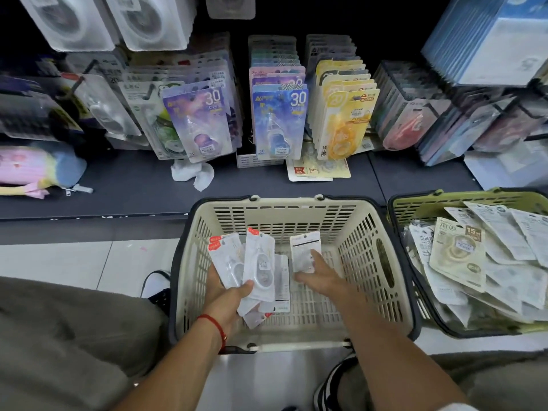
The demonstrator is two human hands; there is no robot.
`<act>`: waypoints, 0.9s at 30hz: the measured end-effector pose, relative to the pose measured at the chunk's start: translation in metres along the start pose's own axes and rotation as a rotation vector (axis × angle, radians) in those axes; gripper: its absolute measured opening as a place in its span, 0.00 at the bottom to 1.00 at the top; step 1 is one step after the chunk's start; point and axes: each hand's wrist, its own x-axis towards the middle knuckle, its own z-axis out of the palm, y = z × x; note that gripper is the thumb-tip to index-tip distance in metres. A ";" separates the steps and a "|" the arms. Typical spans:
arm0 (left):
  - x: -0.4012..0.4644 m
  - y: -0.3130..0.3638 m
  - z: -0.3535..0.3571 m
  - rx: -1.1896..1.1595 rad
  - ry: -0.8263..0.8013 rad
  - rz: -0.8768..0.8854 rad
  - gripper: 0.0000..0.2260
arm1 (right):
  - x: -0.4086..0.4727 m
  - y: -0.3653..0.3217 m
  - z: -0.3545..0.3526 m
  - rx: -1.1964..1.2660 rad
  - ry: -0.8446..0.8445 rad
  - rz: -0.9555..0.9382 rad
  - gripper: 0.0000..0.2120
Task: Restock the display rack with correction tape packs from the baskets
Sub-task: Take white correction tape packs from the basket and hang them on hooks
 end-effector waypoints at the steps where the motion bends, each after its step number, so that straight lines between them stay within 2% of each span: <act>1: -0.001 0.001 -0.001 -0.005 -0.008 -0.004 0.32 | 0.007 -0.002 0.007 -0.088 0.036 -0.016 0.43; 4: -0.002 0.001 -0.005 -0.022 -0.047 -0.011 0.31 | 0.026 -0.005 0.021 -0.246 0.274 -0.019 0.38; 6: -0.003 0.003 -0.007 -0.029 -0.048 -0.011 0.32 | 0.036 -0.004 0.018 -0.175 0.356 0.007 0.39; 9: -0.004 0.006 -0.010 -0.024 -0.049 -0.002 0.32 | 0.048 0.001 0.010 -0.034 0.280 0.055 0.39; 13: -0.002 0.011 -0.013 0.051 -0.003 0.067 0.34 | 0.046 0.011 0.010 -0.094 0.179 0.078 0.20; 15: -0.001 0.010 -0.012 0.095 0.029 0.080 0.34 | 0.040 0.013 0.008 -0.023 0.125 0.068 0.16; 20: -0.002 0.005 0.000 0.155 0.065 0.159 0.34 | 0.002 -0.016 -0.009 0.126 0.113 -0.118 0.16; 23: -0.007 0.005 0.012 0.081 0.004 0.176 0.34 | -0.036 -0.046 -0.005 0.103 0.103 -0.296 0.16; 27: -0.017 0.014 0.019 -0.033 -0.124 0.198 0.32 | -0.081 -0.079 0.001 0.317 -0.017 -0.399 0.20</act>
